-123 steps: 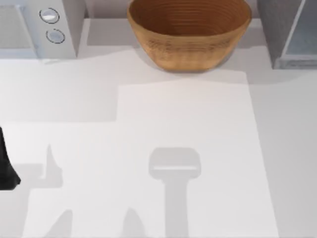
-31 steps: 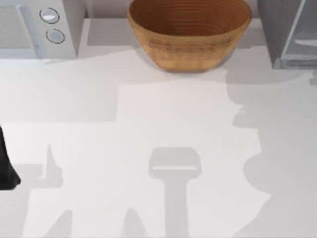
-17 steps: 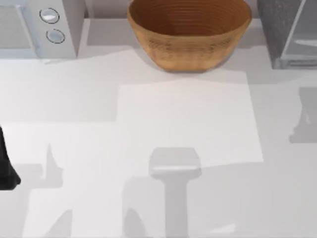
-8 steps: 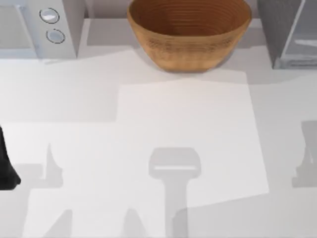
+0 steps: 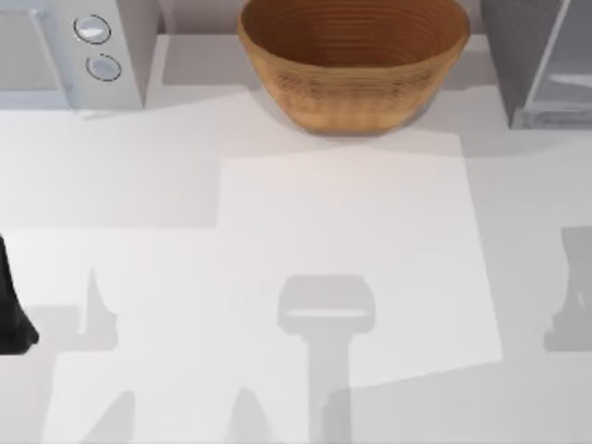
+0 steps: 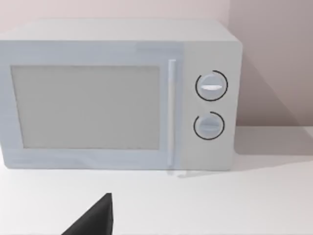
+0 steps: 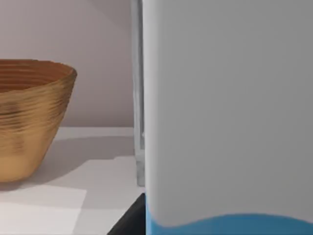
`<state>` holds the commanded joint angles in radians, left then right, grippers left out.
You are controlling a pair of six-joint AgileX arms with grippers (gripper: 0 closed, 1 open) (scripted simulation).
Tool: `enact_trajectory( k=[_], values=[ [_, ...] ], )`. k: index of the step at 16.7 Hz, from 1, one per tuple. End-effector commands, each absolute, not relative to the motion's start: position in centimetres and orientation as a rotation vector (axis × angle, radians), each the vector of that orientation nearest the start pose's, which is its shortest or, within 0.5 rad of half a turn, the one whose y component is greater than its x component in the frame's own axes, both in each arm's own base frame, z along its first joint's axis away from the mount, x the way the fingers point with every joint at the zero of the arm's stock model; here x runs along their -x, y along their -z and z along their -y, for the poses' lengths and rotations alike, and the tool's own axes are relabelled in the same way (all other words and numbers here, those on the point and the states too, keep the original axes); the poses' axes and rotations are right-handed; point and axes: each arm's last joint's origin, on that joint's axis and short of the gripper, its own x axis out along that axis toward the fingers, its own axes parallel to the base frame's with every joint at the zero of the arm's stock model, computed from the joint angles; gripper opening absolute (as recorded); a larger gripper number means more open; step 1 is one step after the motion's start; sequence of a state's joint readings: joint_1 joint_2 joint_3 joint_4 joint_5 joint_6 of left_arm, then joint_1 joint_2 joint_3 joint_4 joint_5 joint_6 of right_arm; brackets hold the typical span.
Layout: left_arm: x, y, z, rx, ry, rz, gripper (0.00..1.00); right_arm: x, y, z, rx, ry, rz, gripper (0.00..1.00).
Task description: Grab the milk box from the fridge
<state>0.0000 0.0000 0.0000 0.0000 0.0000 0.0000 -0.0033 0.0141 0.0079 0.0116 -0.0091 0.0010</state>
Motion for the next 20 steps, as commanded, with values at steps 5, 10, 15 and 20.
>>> enact_trajectory(
  k=[5,10,15,20],
  values=[
    [-10.6,-16.0,0.1,0.000,0.000,0.000,1.00,-11.5,-20.4,-0.2,0.029,-0.132,0.124,0.00],
    [-10.6,-16.0,0.1,0.000,0.000,0.000,1.00,-15.3,-25.2,-0.8,0.089,-0.330,0.282,0.00],
    [-10.6,-16.0,0.1,0.000,0.000,0.000,1.00,-21.6,-24.5,-1.3,0.111,-0.527,0.286,0.00],
    [-10.6,-16.0,0.1,0.000,0.000,0.000,1.00,-26.3,-18.9,-1.8,0.063,-0.674,0.147,0.00]
  ],
)
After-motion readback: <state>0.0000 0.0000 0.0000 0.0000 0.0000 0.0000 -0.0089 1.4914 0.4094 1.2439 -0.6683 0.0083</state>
